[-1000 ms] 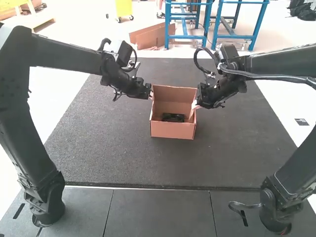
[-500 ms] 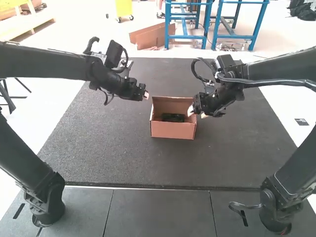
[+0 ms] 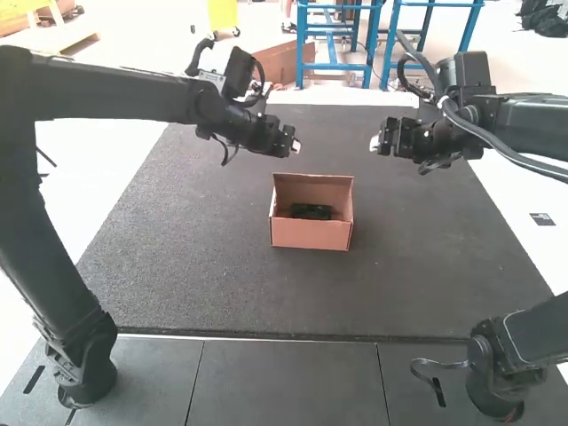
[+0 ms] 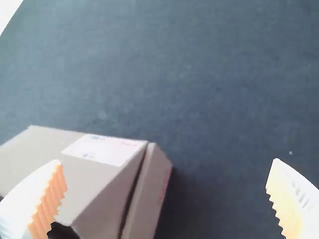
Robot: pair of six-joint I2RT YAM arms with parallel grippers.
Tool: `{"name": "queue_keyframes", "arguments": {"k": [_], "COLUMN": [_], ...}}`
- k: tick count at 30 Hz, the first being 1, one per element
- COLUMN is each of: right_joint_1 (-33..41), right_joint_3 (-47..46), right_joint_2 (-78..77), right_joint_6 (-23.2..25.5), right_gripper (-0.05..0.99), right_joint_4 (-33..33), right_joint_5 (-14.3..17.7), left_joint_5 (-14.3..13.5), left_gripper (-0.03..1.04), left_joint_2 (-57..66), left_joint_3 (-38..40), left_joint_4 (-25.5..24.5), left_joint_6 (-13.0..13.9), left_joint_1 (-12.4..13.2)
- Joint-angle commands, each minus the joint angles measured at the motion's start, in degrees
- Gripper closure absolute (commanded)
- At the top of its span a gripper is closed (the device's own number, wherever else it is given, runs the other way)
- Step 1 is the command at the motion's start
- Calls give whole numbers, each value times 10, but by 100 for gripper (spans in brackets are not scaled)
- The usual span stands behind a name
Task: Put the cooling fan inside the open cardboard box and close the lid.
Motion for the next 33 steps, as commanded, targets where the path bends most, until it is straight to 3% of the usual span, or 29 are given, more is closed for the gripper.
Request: {"name": "queue_keyframes", "arguments": {"k": [1, 4, 8, 11, 14, 26, 31, 33], "right_joint_1": [-30, -47, -62, -67, -69, -69, -69, -69], "right_joint_3": [-18, -18, -5, 10, 17, 17, 31, 31], "right_joint_2": [-1, -2, -2, -1, -2, -2, -2, -6], "right_joint_6": [-24, -32, -39, -44, -43, -43, -39, -40], "right_gripper": [1, 1, 2, 2, 2, 2, 2, 2], "right_joint_4": [-9, -29, -65, -96, -110, -128, -110, -84], "right_joint_5": [46, 42, 28, -9, -24, -45, -49, -51], "left_joint_5": [-4, 1, 11, 16, 20, 21, 4, -6], "left_gripper": [4, 4, 4, 4, 4, 4, 4, 4], "left_joint_2": [25, 48, 74, 87, 96, 140, 46, -10], "left_joint_3": [27, 26, 19, 11, -9, -52, 62, 98], "left_joint_4": [-1, -1, -7, -15, -14, 21, -53, -61], "left_joint_6": [-21, -40, -46, -51, -54, -54, -44, 1], "left_joint_1": [-22, -25, -28, -29, -35, -35, -18, -3]}}
